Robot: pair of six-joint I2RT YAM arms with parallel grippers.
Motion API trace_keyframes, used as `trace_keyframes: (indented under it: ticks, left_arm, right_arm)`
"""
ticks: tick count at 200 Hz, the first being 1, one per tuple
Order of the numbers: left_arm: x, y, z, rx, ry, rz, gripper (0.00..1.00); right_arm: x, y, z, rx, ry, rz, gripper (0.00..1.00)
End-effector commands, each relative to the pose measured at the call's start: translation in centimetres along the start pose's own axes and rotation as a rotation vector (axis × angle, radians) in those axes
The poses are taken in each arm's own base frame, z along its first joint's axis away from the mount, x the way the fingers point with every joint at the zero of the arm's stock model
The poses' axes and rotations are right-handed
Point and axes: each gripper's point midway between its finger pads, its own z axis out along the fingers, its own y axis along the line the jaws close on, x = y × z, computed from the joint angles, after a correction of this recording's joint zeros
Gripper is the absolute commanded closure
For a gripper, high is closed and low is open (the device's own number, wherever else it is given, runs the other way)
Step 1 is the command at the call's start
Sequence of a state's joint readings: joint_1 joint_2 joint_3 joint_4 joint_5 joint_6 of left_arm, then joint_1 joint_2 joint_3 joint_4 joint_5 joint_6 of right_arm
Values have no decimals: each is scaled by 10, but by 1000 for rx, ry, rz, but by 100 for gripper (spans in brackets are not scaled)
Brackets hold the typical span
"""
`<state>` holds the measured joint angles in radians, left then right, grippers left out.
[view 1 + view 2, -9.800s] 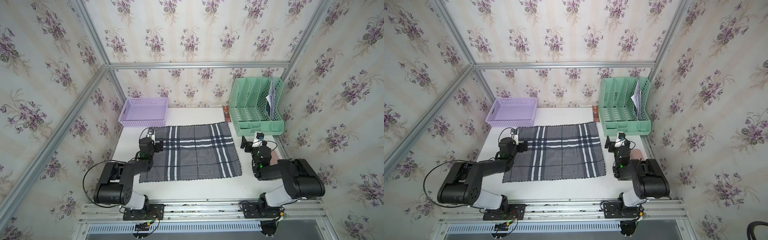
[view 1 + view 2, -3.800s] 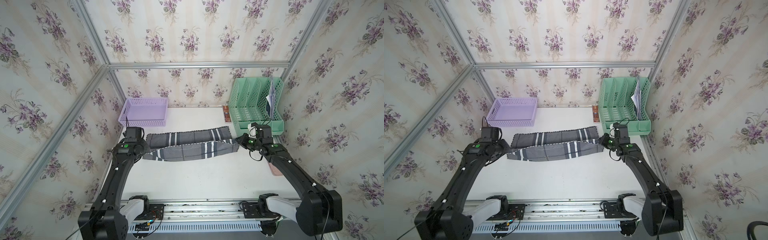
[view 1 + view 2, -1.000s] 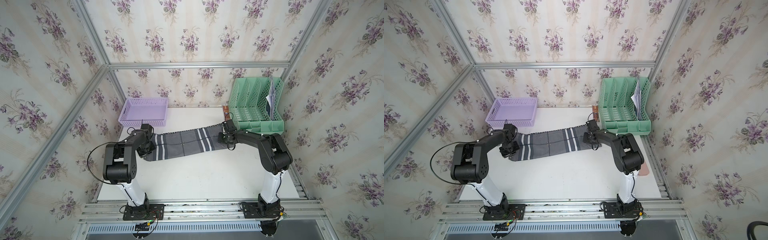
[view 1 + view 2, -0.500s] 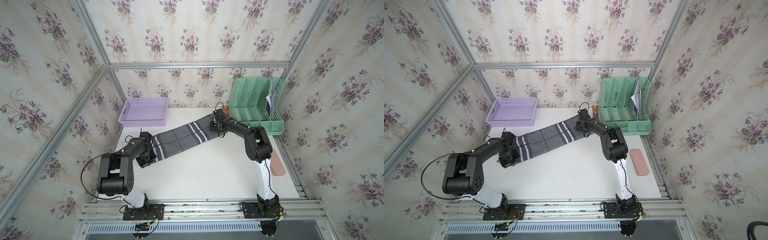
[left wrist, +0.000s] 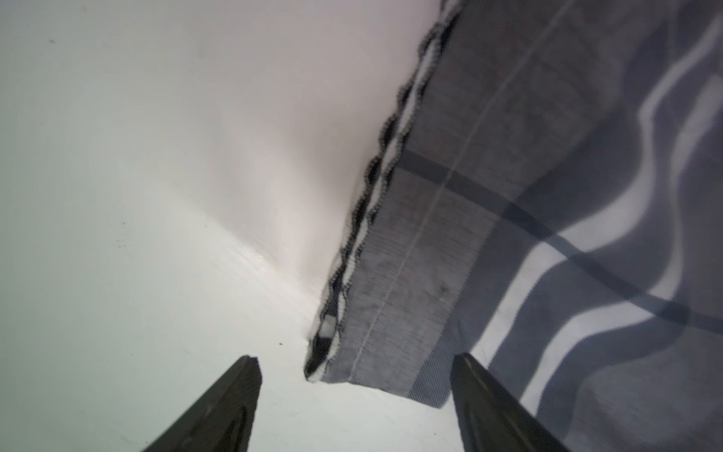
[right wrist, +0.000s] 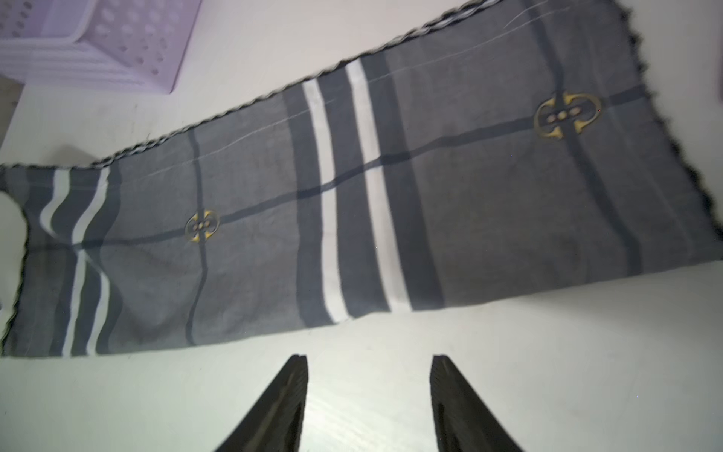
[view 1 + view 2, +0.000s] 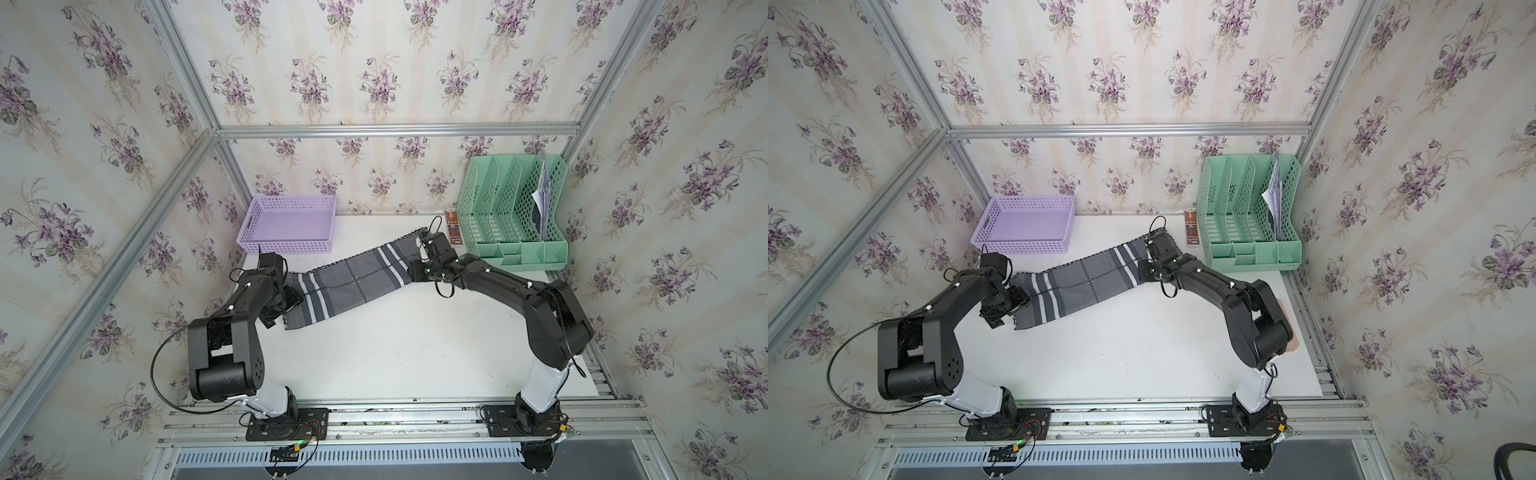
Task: Roll up the pillowcase
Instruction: Adjust the pillowcase at the center of the board.
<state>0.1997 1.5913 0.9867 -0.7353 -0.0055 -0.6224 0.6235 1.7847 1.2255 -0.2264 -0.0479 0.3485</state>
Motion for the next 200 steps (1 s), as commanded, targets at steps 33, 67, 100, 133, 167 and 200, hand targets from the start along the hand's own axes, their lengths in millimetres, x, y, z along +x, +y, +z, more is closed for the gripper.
trace_keyframes:
  ticks: [33, 67, 100, 133, 167, 200]
  left_arm:
    - [-1, -19, 28, 71, 59, 62, 32]
    - [6, -24, 35, 114, 68, 53, 68]
    - [15, -19, 28, 127, 59, 56, 98]
    - [32, -14, 16, 148, 42, 39, 100]
    - [62, -18, 12, 175, 78, 38, 100]
    - [94, -28, 13, 162, 111, 55, 100]
  right_arm:
    - [11, 35, -11, -94, -62, -45, 44]
    - [8, 25, 2, -41, -46, 3, 43]
    - [10, 0, 26, 27, 30, 123, 43]
    - [19, -23, 55, 89, 115, 178, 45]
    - [24, -32, 77, 137, 156, 158, 49]
    - [26, -46, 96, 186, 174, 160, 55]
